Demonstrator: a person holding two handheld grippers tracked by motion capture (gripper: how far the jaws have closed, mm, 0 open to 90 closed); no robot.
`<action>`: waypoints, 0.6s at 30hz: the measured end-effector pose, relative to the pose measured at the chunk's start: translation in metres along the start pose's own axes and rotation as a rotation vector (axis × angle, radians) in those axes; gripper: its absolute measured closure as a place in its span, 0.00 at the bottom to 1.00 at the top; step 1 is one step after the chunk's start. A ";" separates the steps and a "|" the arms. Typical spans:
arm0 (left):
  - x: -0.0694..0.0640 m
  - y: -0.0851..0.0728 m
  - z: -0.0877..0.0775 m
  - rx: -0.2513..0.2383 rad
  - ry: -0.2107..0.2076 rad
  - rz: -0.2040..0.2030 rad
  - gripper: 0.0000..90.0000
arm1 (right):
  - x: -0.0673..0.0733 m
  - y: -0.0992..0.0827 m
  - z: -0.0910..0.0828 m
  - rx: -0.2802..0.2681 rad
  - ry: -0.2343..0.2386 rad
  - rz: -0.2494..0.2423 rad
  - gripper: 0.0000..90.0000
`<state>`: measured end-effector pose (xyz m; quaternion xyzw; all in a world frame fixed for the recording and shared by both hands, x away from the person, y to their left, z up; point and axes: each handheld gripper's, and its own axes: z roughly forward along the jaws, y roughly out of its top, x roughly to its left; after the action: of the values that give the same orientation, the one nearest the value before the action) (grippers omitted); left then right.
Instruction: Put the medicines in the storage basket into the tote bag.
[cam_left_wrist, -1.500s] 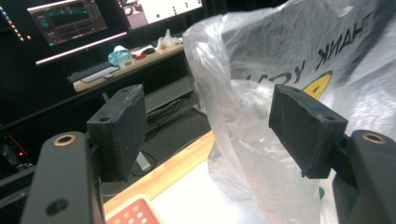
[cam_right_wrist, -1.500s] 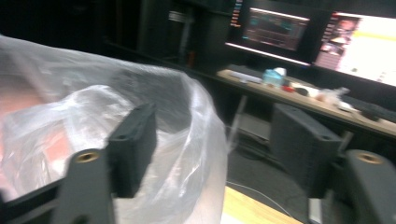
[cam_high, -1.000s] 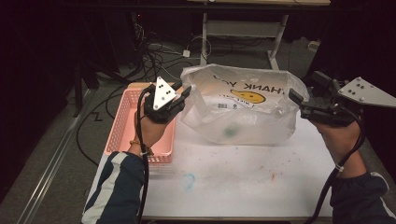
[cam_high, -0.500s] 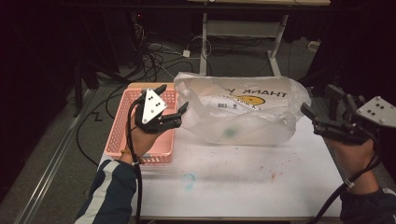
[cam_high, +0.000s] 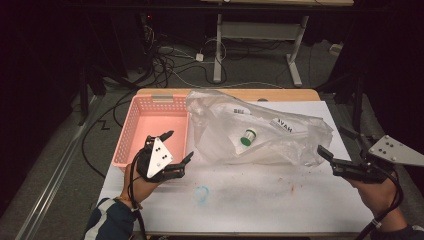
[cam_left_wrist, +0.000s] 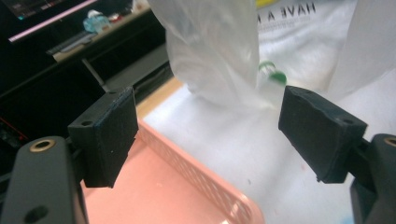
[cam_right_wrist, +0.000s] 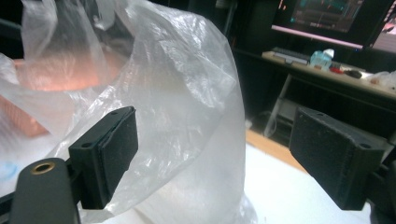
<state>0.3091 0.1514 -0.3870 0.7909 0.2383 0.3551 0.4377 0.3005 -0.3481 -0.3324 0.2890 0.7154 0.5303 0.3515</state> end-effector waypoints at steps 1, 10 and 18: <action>-0.001 -0.002 -0.001 0.002 0.002 0.000 0.21 | 0.001 0.002 -0.003 -0.015 0.004 -0.003 0.18; 0.002 -0.015 -0.006 0.028 0.005 -0.031 0.21 | 0.011 0.042 -0.038 -0.163 0.027 -0.007 0.20; -0.004 -0.032 -0.003 0.083 -0.017 -0.015 0.21 | -0.012 0.007 -0.027 -0.051 -0.109 0.020 0.24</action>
<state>0.3018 0.1662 -0.4148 0.8096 0.2549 0.3348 0.4092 0.2858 -0.3708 -0.3181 0.3156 0.6784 0.5353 0.3920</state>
